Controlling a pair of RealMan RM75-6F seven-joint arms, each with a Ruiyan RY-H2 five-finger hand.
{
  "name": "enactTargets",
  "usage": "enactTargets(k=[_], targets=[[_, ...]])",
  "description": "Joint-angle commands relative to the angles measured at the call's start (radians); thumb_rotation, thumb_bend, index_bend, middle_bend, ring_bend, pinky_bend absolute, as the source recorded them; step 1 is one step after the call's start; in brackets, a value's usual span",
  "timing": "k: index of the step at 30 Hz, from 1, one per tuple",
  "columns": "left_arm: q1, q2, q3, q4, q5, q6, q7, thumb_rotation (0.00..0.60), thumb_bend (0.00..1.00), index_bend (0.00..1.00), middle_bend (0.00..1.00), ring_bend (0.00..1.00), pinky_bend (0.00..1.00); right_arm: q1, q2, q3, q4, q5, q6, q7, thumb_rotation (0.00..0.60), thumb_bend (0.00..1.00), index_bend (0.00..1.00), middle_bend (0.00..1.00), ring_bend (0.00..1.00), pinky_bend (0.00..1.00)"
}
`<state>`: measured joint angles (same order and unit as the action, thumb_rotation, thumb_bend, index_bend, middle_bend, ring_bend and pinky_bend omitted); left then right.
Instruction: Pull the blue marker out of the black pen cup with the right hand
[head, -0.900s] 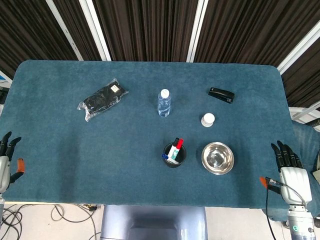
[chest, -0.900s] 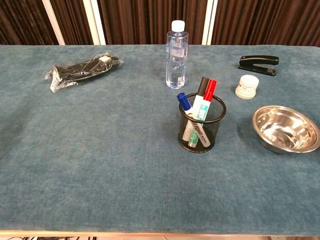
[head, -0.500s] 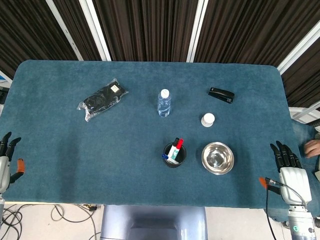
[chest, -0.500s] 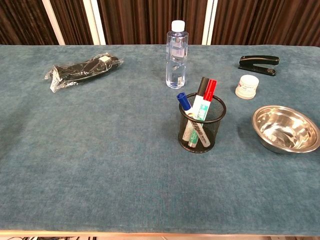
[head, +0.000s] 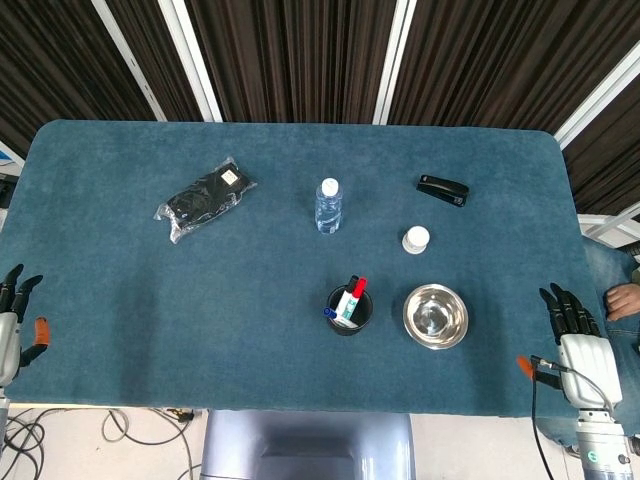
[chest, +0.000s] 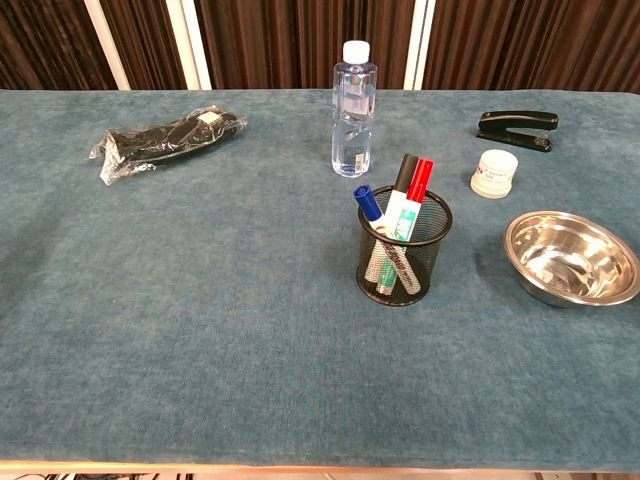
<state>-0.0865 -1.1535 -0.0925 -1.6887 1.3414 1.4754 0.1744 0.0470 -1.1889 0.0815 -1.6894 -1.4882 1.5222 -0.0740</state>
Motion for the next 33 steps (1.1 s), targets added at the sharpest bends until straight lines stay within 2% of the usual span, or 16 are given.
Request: enactTargets(k=[1, 4, 9, 12, 15, 18, 23, 29, 33], targets=[[0.0, 0.001, 0.0, -0.003, 0.0, 0.0, -0.001, 0.6, 0.56, 0.13, 0.0, 0.1, 0.06, 0.0, 0.007, -0.004, -0.003, -0.001, -0.005, 0.003, 0.6, 0.2, 0.03, 0.0, 0.0, 0.16], [0.002, 0.002, -0.003, -0.005, -0.002, 0.005, -0.005, 0.6, 0.56, 0.13, 0.0, 0.1, 0.06, 0.004, 0.049, -0.015, -0.037, -0.012, -0.03, 0.087, 0.6, 0.18, 0.05, 0.0, 0.0, 0.16], [0.001, 0.004, -0.004, -0.008, -0.01, -0.004, -0.01, 0.6, 0.56, 0.13, 0.0, 0.1, 0.06, 0.065, 0.203, -0.063, -0.048, -0.095, -0.169, 0.412, 0.6, 0.17, 0.07, 0.0, 0.0, 0.16], [0.0, 0.002, -0.002, -0.009, -0.009, -0.006, -0.006, 0.6, 0.56, 0.13, 0.0, 0.1, 0.06, 0.122, 0.267, -0.063, -0.05, -0.144, -0.225, 0.566, 0.6, 0.17, 0.09, 0.0, 0.0, 0.16], [0.0, 0.001, -0.002, -0.015, -0.021, -0.015, -0.01, 0.6, 0.56, 0.13, 0.0, 0.1, 0.06, 0.177, 0.305, -0.047, -0.064, -0.167, -0.267, 0.655, 0.6, 0.21, 0.11, 0.0, 0.0, 0.16], [-0.002, 0.002, -0.004, -0.017, -0.028, -0.019, -0.007, 0.6, 0.56, 0.13, 0.0, 0.1, 0.06, 0.235, 0.324, -0.02, -0.086, -0.168, -0.314, 0.675, 0.6, 0.25, 0.13, 0.0, 0.0, 0.16], [-0.002, 0.002, -0.004, -0.019, -0.03, -0.021, -0.007, 0.6, 0.56, 0.13, 0.0, 0.1, 0.06, 0.34, 0.318, 0.021, -0.138, -0.112, -0.456, 0.601, 0.6, 0.26, 0.16, 0.0, 0.0, 0.16], [-0.003, 0.004, -0.006, -0.021, -0.033, -0.023, -0.012, 0.6, 0.56, 0.13, 0.0, 0.1, 0.06, 0.461, 0.242, 0.068, -0.169, 0.022, -0.629, 0.485, 0.6, 0.35, 0.22, 0.0, 0.0, 0.16], [-0.004, 0.004, -0.009, -0.02, -0.036, -0.024, -0.014, 0.6, 0.56, 0.13, 0.0, 0.1, 0.06, 0.515, 0.187, 0.091, -0.191, 0.087, -0.671, 0.384, 0.6, 0.35, 0.25, 0.0, 0.0, 0.16]])
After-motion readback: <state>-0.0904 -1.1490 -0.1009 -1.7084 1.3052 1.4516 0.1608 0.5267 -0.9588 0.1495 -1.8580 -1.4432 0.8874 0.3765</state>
